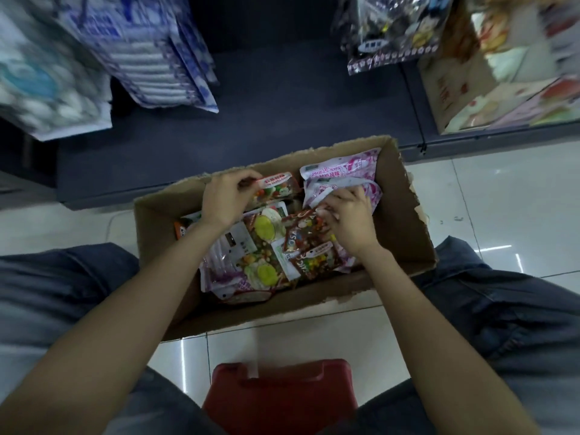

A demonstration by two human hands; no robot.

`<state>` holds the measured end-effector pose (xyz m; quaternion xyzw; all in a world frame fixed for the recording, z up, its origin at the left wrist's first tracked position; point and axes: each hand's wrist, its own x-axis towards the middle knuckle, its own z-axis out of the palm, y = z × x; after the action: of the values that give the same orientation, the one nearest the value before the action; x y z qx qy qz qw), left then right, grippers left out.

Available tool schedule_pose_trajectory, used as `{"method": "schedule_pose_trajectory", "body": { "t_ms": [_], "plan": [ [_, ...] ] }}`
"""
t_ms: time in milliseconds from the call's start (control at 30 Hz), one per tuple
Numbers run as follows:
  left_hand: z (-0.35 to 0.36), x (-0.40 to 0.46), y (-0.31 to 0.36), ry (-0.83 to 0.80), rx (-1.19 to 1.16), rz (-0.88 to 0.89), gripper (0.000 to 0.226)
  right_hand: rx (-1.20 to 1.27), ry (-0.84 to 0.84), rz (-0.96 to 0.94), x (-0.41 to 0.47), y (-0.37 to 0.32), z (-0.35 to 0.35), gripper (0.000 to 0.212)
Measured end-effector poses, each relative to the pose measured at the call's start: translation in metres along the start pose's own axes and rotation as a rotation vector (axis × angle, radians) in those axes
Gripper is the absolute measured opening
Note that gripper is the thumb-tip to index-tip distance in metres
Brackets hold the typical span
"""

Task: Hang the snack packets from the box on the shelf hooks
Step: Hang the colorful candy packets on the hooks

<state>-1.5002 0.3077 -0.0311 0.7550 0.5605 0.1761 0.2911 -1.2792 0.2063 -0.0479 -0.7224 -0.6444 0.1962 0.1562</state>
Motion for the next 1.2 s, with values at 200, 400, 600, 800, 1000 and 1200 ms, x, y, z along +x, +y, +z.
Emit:
{"method": "schedule_pose_trajectory", "body": {
  "t_ms": [200,400,600,800,1000,1200],
  "plan": [
    [-0.06,0.004,0.068,-0.044,-0.267,0.119,0.014,0.259,0.075,-0.207,0.004,-0.039,-0.08,0.015],
    [-0.129,0.013,0.168,-0.123,-0.562,0.303,0.015,0.431,0.367,-0.142,0.003,-0.068,-0.181,0.017],
    [-0.163,0.031,0.251,0.021,-0.636,0.461,0.026,0.5,0.599,-0.153,0.004,-0.078,-0.285,0.006],
    [-0.177,0.058,0.341,0.24,-0.536,0.676,0.017,0.422,0.816,-0.139,0.027,-0.058,-0.357,0.012],
    [-0.183,0.113,0.389,0.205,-0.475,0.526,0.016,-0.027,0.86,-0.219,0.059,-0.045,-0.419,0.026],
    [-0.181,0.16,0.409,0.269,-0.379,0.539,0.025,-0.144,0.766,-0.159,0.107,-0.036,-0.443,0.04]
  ]
}}
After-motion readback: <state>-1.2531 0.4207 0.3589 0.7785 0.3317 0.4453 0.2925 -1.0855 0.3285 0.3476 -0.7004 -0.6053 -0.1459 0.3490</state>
